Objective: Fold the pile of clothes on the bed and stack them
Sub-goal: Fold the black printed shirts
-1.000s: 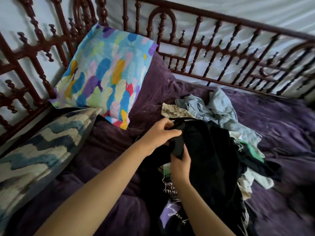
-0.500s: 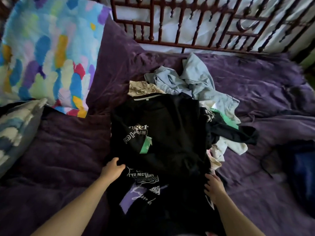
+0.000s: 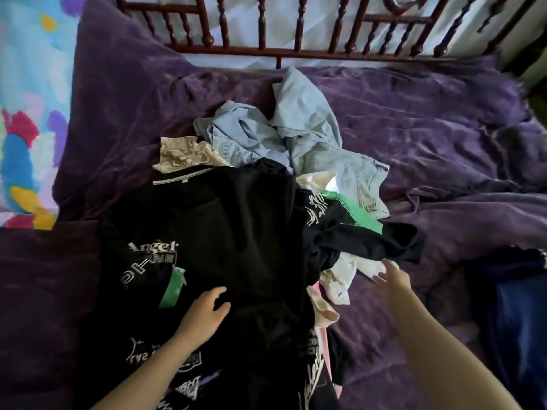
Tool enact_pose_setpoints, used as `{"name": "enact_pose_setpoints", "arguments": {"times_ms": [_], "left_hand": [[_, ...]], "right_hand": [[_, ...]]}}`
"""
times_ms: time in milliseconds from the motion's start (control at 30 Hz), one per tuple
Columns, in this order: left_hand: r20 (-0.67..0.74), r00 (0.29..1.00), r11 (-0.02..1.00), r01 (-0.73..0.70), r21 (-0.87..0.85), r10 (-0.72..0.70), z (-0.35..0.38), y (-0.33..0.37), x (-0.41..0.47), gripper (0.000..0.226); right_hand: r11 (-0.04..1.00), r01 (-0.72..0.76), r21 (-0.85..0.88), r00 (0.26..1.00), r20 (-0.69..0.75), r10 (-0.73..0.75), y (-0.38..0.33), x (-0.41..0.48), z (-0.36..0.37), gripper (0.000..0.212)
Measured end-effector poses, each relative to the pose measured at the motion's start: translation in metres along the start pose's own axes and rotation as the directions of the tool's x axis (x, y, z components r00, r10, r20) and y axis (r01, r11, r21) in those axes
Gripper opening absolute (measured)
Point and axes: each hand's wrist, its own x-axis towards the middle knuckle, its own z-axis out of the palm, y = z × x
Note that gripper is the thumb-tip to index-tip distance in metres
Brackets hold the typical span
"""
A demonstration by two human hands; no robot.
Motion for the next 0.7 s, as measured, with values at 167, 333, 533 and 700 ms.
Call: {"name": "enact_pose_setpoints", "arguments": {"times_ms": [167,333,533,700], "left_hand": [[-0.065,0.994,0.996,0.087,0.024,-0.086,0.003,0.024,0.032,0.043],[-0.021,0.991,0.987,0.130,0.095,-0.129,0.003,0.023,0.045,0.044],[-0.008,0.990,0.990,0.138,0.029,-0.138,0.003,0.026,0.039,0.041],[-0.098,0.991,0.980,0.067,-0.186,-0.087,-0.009,0.028,0.021,0.027]], "right_hand": [[0.903,-0.195,0.384,0.981,0.100,0.169,-0.025,0.064,0.002,0.046],[0.897,-0.268,0.351,0.963,0.095,0.251,-0.031,0.095,0.007,0.032],[0.932,-0.143,0.334,0.977,-0.100,0.186,-0.029,0.094,0.003,0.017],[0.840,0.385,0.381,0.914,-0.284,-0.290,-0.074,0.036,0.025,0.013]]}}
